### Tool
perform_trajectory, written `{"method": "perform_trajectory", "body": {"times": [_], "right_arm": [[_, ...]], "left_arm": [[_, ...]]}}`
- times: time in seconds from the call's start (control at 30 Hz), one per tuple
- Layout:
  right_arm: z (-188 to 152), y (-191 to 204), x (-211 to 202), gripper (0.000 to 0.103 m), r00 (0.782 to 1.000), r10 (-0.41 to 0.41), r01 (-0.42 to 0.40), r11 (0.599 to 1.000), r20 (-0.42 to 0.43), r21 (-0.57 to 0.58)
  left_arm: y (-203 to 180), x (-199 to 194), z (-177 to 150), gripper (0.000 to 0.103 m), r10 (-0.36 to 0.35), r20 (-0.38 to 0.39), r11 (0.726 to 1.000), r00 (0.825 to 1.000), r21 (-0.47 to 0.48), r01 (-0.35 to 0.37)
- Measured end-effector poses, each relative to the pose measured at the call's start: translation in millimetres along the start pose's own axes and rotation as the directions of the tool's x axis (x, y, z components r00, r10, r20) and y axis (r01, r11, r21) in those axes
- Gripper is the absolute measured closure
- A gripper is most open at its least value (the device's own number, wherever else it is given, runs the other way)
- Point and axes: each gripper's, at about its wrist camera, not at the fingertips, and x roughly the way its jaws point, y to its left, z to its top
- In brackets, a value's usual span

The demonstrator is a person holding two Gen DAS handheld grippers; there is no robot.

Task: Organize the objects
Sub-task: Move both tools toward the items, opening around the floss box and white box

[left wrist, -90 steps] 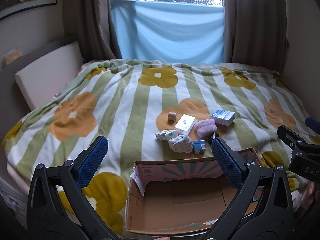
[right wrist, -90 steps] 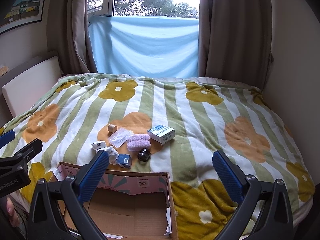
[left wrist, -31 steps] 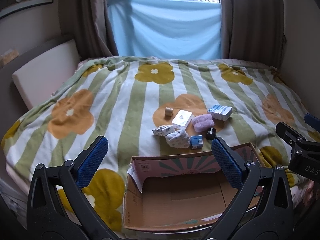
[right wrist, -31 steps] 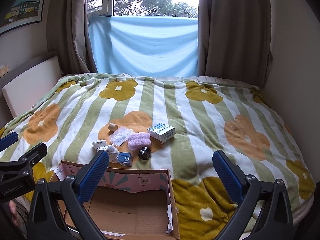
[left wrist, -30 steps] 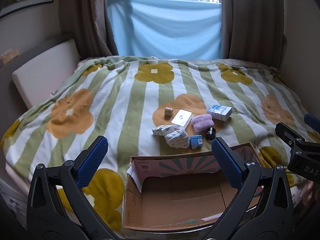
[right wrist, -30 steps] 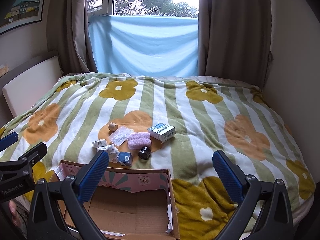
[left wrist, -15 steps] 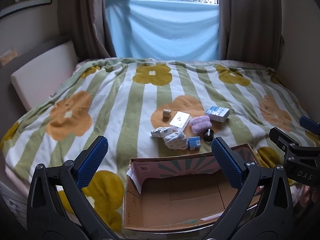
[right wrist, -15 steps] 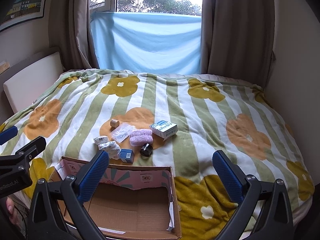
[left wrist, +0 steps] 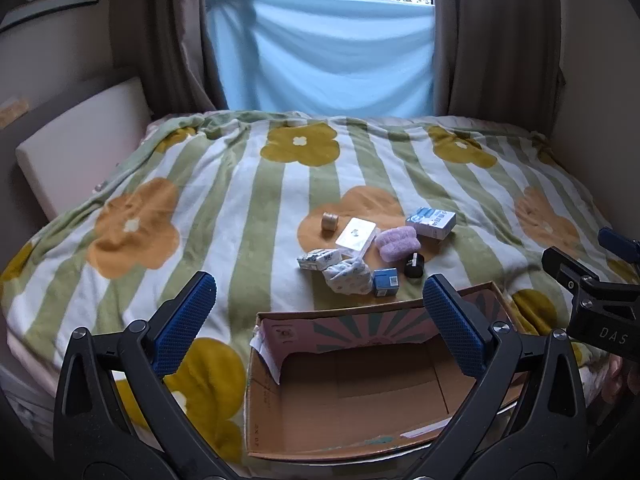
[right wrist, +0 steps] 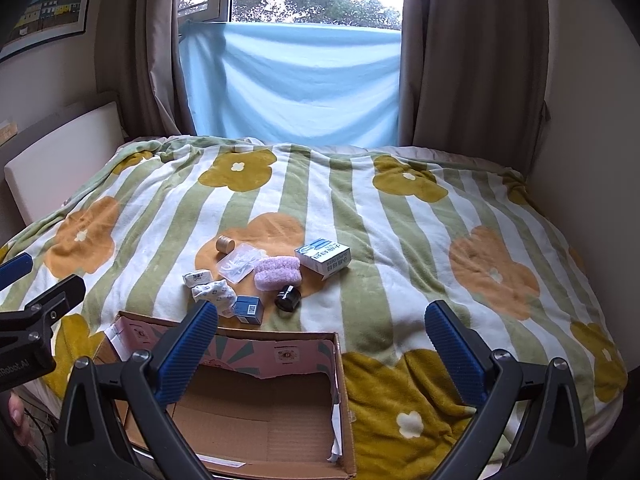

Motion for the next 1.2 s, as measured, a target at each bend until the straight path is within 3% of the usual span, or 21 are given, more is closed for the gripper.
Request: {"method": "perform_trajectory", "body": {"times": [0.17, 0.43, 0.7, 0.83, 0.97, 1.2], "right_arm": [[4, -13, 4, 0.000, 1.000, 0.000, -0.001, 1.000, 0.003, 0.005], [29, -27, 13, 0.000, 0.998, 0.054, -0.055, 0.997, -0.014, -0.058], [54, -27, 48, 0.000, 0.988, 0.123, -0.139, 0.973, -0.094, -0.183], [63, -28, 78, 0.000, 0.981, 0.133, -0.163, 0.960, -0.138, -0.230], [71, -31, 115, 0.000, 0.970, 0.148, -0.197, 0.942, -0.191, -0.271], [76, -40, 187, 0.000, 0.931, 0.194, -0.290, 0.908, -0.308, -0.304]], "left_arm": [[1, 5, 7, 0.000, -0.032, -0.017, 0.999, 0.999, 0.030, 0.032], [8, 28, 35, 0.000, -0.146, -0.090, 0.982, 0.985, 0.103, 0.155], [13, 89, 64, 0.000, -0.242, -0.214, 0.953, 0.946, 0.129, 0.273], [9, 128, 75, 0.000, -0.291, -0.283, 0.931, 0.914, 0.136, 0.339], [-2, 173, 78, 0.000, -0.285, -0.361, 0.915, 0.888, 0.173, 0.364], [-21, 255, 73, 0.000, -0.257, -0.478, 0.889, 0.840, 0.223, 0.399]]}}
